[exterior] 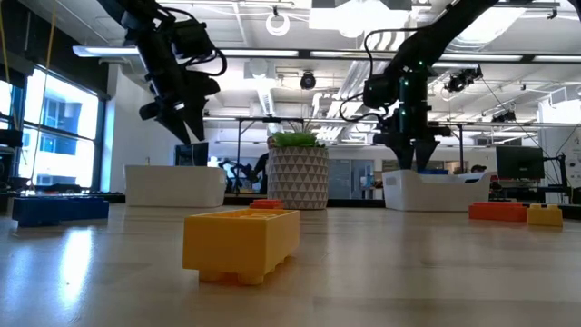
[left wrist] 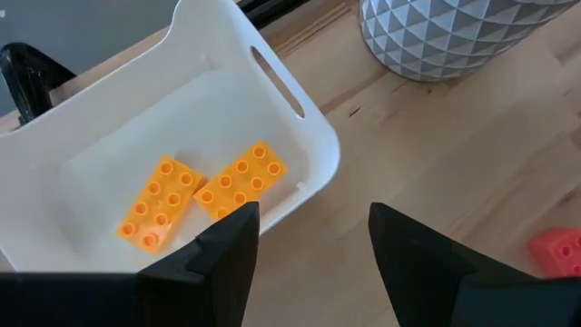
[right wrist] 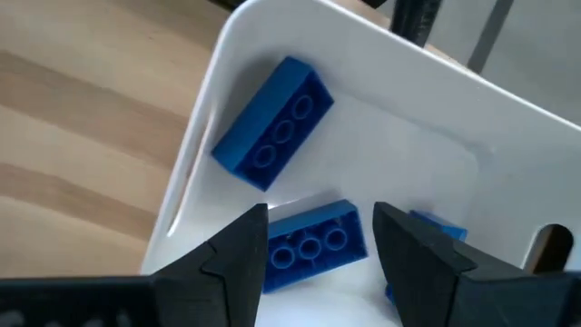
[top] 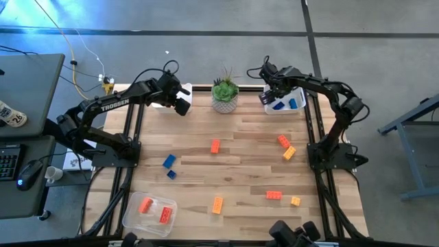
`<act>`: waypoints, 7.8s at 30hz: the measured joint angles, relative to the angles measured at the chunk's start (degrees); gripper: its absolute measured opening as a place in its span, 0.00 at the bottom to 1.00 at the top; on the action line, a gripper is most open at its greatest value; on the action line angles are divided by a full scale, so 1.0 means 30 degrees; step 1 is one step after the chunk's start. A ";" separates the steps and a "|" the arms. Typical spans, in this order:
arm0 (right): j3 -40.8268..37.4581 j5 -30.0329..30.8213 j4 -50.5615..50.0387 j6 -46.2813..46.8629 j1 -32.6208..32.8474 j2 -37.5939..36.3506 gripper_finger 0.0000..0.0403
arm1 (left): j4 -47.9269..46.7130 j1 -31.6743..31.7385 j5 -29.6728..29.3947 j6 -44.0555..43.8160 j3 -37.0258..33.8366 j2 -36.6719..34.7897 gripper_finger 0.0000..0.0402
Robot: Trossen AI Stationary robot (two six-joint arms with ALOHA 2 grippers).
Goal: Sort & place blocks by color
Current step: Put the orange game piece into the transparent bin
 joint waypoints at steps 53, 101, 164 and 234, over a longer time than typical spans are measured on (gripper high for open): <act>0.0000 -0.4602 -0.8423 0.7699 0.9982 -0.4971 0.46 | -0.0341 0.0000 0.2782 0.4123 0.0000 0.0000 0.49; -1.0141 -0.5086 -0.1369 0.7082 0.8772 -0.4396 0.61 | 0.0482 -0.0007 0.2716 0.2932 0.0000 0.0000 0.49; 0.1734 0.0395 0.5970 -0.3124 1.1672 -0.3426 0.27 | 1.0981 -0.5799 0.4513 -1.2363 -0.0001 0.0000 0.49; 0.3038 -0.0985 0.7640 -0.3116 1.1651 0.1556 0.64 | 0.7241 -0.6067 0.4078 -0.7292 0.0000 0.2054 0.18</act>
